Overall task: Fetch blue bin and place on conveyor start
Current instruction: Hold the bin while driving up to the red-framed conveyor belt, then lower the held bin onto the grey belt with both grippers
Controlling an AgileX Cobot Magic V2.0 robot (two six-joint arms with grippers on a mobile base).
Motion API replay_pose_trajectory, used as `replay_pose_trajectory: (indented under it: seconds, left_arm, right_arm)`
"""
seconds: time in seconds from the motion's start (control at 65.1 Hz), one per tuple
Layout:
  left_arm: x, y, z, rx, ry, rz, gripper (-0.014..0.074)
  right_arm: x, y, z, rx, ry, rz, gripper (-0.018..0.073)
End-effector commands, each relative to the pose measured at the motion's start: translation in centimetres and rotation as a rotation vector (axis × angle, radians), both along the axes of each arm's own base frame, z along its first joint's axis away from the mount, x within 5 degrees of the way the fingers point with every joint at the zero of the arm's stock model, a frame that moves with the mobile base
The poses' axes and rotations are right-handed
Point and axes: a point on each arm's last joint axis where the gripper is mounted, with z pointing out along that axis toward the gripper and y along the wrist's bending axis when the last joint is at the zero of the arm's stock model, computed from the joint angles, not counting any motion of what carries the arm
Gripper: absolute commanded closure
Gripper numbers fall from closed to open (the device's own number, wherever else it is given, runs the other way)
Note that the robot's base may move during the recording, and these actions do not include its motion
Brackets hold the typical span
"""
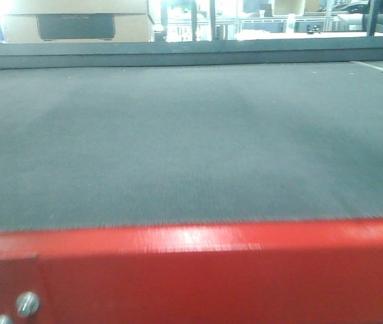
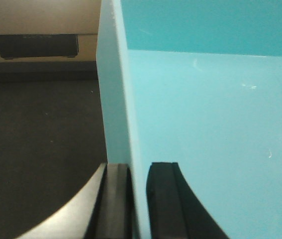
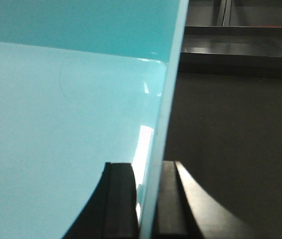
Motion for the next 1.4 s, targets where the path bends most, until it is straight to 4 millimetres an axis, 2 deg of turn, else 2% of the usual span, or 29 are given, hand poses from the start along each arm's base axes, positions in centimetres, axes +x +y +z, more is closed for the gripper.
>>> replay_pose_trajectory:
  seconds: [0.0, 1.383]
  left_arm:
    - [-0.59, -0.19, 1.02, -0.035, -0.058, -0.019, 0.0707]
    - [-0.59, -0.19, 1.02, -0.035, -0.058, -0.019, 0.0707]
  right_arm:
    - [-0.07, -0.50, 0.98, -0.035, -0.077, -0.014, 0.0712]
    - [-0.07, -0.50, 0.98, -0.035, -0.077, -0.014, 0.0712]
